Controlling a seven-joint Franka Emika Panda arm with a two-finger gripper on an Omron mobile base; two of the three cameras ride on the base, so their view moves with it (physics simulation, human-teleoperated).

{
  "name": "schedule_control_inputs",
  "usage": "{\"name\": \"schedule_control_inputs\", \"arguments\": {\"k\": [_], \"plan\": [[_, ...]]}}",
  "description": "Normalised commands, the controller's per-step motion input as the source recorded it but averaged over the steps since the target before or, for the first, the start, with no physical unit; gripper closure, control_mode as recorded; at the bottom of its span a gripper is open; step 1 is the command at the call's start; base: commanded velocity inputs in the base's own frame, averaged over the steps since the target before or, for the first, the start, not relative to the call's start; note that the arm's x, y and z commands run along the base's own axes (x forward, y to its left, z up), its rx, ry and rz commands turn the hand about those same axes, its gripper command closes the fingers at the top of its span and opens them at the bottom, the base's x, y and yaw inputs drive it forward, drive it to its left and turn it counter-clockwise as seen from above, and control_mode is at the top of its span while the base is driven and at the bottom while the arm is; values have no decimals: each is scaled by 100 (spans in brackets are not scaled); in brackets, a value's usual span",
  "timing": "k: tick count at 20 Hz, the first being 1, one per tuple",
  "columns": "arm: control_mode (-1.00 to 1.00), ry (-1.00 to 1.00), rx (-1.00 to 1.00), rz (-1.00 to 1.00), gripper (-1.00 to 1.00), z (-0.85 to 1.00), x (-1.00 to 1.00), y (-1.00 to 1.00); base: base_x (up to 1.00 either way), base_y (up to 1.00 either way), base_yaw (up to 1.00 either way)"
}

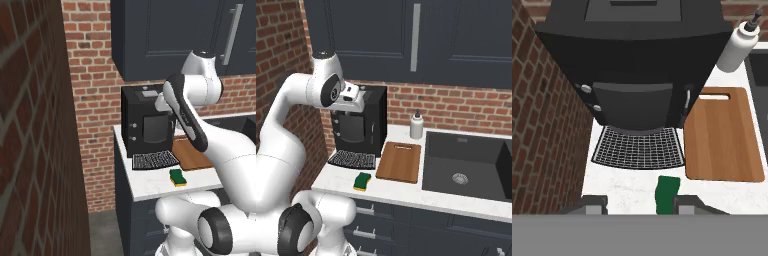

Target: Pick up the sponge from the counter and clean the cutting board by briefly scrubbing or pressing down on the cutting board. Once finished, release the sponge.

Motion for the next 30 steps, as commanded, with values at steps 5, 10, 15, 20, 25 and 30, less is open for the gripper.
{"name": "schedule_control_inputs", "arguments": {"k": [5, 10, 15, 20, 25, 30], "plan": [[-100, 0, 0, 1, -100, -21, -6, -8, 0, 0, 0], [-100, 0, 0, -3, -100, -56, -17, -11, 0, 0, 0], [-100, 0, 0, 0, -100, -67, -33, -9, 0, 0, 0], [-100, 0, 2, 0, -100, -70, -41, -13, 0, 0, 0], [-100, 0, 2, -3, -100, -48, -17, -8, 0, 0, 0], [-100, 0, 0, -1, -100, -38, -1, -8, 0, 0, 0]]}}
